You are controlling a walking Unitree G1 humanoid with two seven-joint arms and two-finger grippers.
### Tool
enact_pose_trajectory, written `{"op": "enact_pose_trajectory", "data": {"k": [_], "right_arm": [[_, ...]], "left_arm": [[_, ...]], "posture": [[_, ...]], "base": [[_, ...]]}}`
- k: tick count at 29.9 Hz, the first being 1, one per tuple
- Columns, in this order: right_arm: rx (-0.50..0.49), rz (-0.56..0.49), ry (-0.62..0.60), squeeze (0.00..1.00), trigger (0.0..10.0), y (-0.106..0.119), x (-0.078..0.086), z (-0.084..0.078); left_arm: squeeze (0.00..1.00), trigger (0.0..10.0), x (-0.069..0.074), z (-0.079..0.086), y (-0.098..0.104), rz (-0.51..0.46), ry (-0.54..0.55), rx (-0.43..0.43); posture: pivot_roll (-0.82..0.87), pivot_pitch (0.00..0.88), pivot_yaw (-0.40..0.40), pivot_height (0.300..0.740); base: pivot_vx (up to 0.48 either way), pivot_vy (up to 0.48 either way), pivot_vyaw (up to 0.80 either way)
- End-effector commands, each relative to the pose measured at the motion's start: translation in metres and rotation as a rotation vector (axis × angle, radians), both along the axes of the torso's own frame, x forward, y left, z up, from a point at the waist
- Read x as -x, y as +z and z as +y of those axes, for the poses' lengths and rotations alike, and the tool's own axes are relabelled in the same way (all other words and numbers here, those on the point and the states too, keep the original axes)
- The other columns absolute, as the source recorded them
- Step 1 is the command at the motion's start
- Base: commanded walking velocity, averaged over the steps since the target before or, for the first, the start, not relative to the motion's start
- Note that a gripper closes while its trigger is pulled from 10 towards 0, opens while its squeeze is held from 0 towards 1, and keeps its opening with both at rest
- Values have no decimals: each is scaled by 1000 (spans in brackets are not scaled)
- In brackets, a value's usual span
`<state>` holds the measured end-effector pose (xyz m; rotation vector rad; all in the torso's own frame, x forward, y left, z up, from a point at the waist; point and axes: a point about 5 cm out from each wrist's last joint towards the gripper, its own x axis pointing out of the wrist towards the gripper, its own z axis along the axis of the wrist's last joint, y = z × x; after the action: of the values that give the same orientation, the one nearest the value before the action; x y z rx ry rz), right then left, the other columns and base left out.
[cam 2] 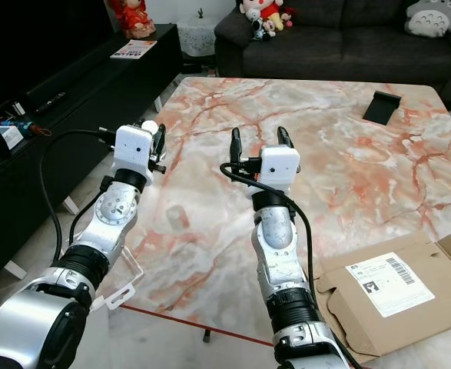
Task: Picking trash to rubbish bin
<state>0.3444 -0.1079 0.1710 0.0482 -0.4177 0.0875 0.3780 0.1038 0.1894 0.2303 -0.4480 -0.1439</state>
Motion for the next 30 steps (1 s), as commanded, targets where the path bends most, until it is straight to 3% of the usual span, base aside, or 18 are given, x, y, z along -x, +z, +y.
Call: {"op": "enact_pose_trajectory", "data": {"k": [1, 25, 30], "right_arm": [[-11, -9, -3, 0, 10000, 2, -1, 3], [-21, 6, -34, 0, 10000, -5, 2, -2], [-13, 44, -60, 0, 10000, -16, 4, -10]], "left_arm": [[0, 10000, 0, -2, 6, -25, -11, 1], [0, 10000, 0, 2, 8, -29, -11, -3], [0, 10000, -1, 12, 4, -5, 24, 7]], "posture": [[-125, 0, 111, 740], [-122, 0, 119, 740], [-120, 0, 112, 740]], "base": [[-311, 0, 0], [-309, 0, 0], [-307, 0, 0]]}}
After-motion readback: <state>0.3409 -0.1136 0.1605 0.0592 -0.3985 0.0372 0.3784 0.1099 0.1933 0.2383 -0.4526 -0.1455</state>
